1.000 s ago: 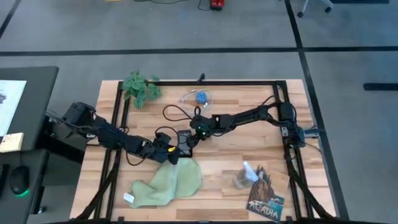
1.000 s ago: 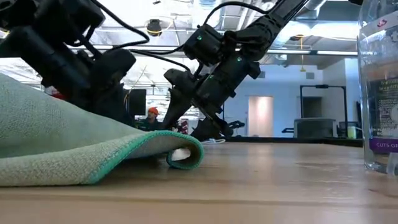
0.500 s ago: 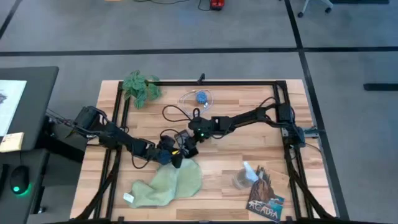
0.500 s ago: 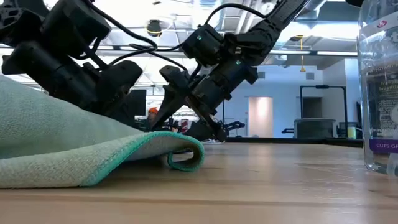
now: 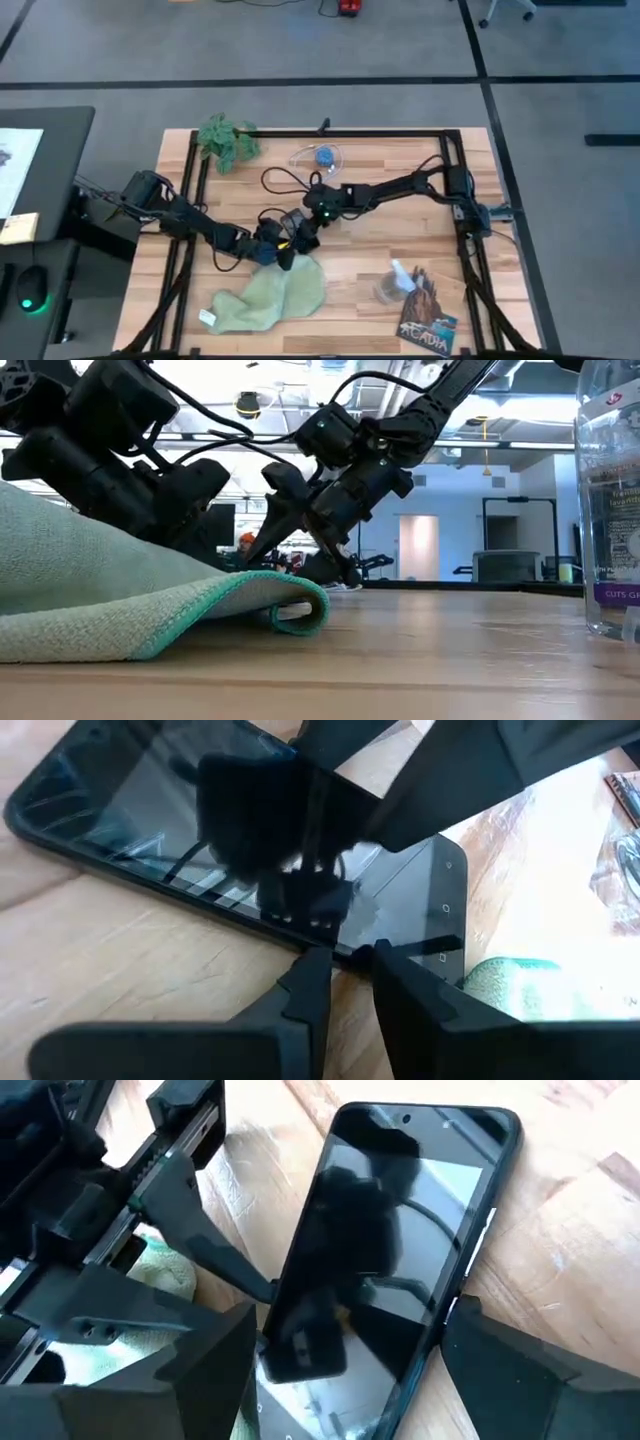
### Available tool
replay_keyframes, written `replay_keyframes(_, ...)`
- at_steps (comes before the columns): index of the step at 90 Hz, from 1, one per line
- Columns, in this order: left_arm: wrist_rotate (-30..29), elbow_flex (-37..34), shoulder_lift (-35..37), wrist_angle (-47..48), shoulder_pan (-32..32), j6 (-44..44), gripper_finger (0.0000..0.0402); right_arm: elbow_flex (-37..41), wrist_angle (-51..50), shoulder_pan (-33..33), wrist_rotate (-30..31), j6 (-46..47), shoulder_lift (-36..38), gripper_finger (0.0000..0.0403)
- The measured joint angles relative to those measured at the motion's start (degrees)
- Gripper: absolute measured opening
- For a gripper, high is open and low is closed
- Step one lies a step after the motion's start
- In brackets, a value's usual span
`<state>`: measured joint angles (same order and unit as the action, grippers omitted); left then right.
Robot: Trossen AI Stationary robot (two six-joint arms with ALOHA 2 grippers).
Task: Apply microfiber cloth
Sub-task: Spray the phone using the spray bottle
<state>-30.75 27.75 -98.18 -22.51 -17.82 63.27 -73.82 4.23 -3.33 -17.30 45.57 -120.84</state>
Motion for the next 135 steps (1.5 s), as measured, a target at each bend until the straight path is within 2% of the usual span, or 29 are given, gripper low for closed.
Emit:
replay_keyframes(18, -1.5, -0.2, -0.3, -6.0, -0.1, -5.4, 0.0055, 0.0, -2.4, -0.6, -0.7, -0.9, 0.4, 0.0291)
replay_keyframes(50, -2.4, -0.2, -0.3, -7.1, 0.3, -6.2, 0.0055, -0.1, -2.8, -2.1, -1.8, -1.0, 0.4, 0.0291)
replay_keyframes(73, -4.0, -0.1, -0.3, -9.3, 0.5, -7.0, 0.0055, -0.5, -8.6, -3.4, -2.2, -2.6, 0.8, 0.0291)
replay_keyframes(101, -3.8, -0.1, -0.2, -8.8, 1.2, -8.9, 0.0055, -0.1, -4.6, -3.2, -2.3, -3.7, 0.6, 0.0291)
replay_keyframes(125, -5.6, 0.0, -0.1, -8.2, 1.5, -9.2, 0.0055, -0.3, -3.2, -2.9, -7.1, -5.0, 0.6, 0.0291)
replay_keyframes(135, -5.7, 0.1, -0.1, -8.2, 1.4, -9.2, 0.0055, -0.3, -3.2, -2.3, -7.0, -5.4, 0.6, 0.0289)
